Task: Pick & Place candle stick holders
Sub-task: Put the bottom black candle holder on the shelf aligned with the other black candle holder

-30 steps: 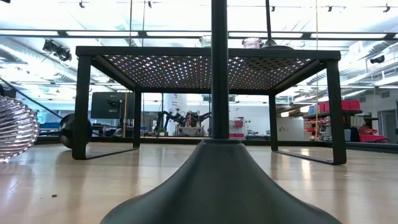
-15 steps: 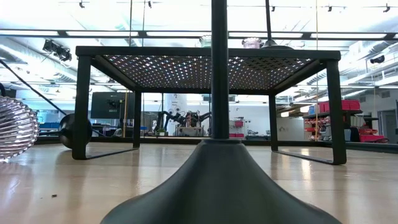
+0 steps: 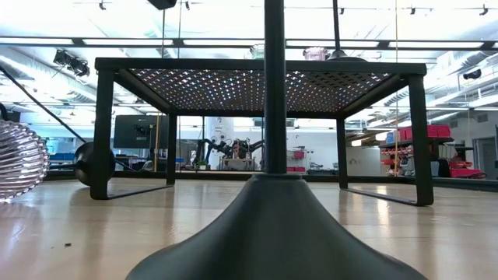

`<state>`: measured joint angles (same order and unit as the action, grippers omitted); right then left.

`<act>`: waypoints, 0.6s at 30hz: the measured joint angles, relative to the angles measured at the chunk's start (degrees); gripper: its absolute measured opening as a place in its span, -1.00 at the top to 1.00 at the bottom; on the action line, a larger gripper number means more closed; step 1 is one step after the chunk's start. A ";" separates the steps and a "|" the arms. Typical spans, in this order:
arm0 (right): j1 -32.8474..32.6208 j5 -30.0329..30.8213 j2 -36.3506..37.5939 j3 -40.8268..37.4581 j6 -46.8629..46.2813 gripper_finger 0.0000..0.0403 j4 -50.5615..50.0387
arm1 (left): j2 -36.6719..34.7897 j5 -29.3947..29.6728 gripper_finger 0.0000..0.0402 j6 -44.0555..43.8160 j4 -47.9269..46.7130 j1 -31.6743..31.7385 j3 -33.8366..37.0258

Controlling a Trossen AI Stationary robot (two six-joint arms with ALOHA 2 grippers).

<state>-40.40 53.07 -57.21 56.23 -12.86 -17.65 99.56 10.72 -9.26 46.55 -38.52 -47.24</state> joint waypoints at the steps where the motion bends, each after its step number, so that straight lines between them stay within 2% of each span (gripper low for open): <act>1: 0.02 0.01 0.00 0.00 0.00 0.05 0.05 | 0.36 0.01 -0.23 -0.02 0.93 0.00 0.00; 18: 0.02 -0.04 0.00 0.00 0.31 0.05 0.48 | 1.39 1.73 -0.23 -0.66 2.93 0.07 0.00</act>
<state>-40.38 53.04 -57.21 56.23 -12.56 -17.17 100.95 12.45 -9.91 49.47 -38.46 -47.24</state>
